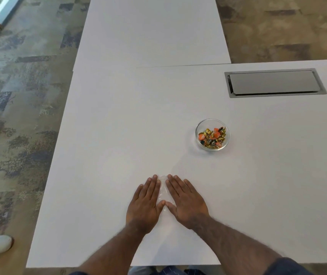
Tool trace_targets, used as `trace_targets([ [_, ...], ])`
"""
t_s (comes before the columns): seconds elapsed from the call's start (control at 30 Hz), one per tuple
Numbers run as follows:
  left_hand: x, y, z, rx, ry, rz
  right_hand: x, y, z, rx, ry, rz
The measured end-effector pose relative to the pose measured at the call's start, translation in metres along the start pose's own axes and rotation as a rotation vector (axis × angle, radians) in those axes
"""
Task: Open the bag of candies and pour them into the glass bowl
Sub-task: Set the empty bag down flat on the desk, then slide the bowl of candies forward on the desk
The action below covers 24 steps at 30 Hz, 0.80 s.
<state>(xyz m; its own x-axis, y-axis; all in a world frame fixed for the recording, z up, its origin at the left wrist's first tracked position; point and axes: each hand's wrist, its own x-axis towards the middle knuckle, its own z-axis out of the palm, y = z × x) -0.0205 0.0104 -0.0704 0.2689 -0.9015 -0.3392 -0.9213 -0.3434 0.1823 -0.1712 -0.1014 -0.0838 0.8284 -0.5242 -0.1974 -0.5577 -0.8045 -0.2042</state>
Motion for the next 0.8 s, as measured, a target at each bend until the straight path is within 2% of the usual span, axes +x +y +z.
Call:
trace_targets([
  [0.2,-0.001,0.001,-0.002,-0.006,0.089,0.013,-0.004,0.002,-0.003,0.107,0.045,0.004],
  [0.3,0.006,0.003,-0.009,-0.041,0.161,0.016,-0.003,0.014,-0.017,0.146,0.171,-0.051],
  [0.4,0.029,0.018,-0.028,-0.167,0.260,0.015,0.005,0.029,-0.039,0.288,0.377,0.047],
  [0.5,0.068,0.044,-0.055,-0.538,0.378,-0.043,0.020,0.055,-0.065,0.439,0.635,0.211],
  [0.6,0.108,0.075,-0.085,-1.112,0.405,-0.192,0.038,0.085,-0.087,0.603,0.827,0.369],
  [0.7,0.147,0.099,-0.108,-1.491,0.425,-0.322,0.055,0.113,-0.104,0.934,0.842,0.613],
  [0.8,0.176,0.115,-0.117,-1.687,0.433,-0.444,0.072,0.139,-0.115,1.333,0.802,0.866],
])
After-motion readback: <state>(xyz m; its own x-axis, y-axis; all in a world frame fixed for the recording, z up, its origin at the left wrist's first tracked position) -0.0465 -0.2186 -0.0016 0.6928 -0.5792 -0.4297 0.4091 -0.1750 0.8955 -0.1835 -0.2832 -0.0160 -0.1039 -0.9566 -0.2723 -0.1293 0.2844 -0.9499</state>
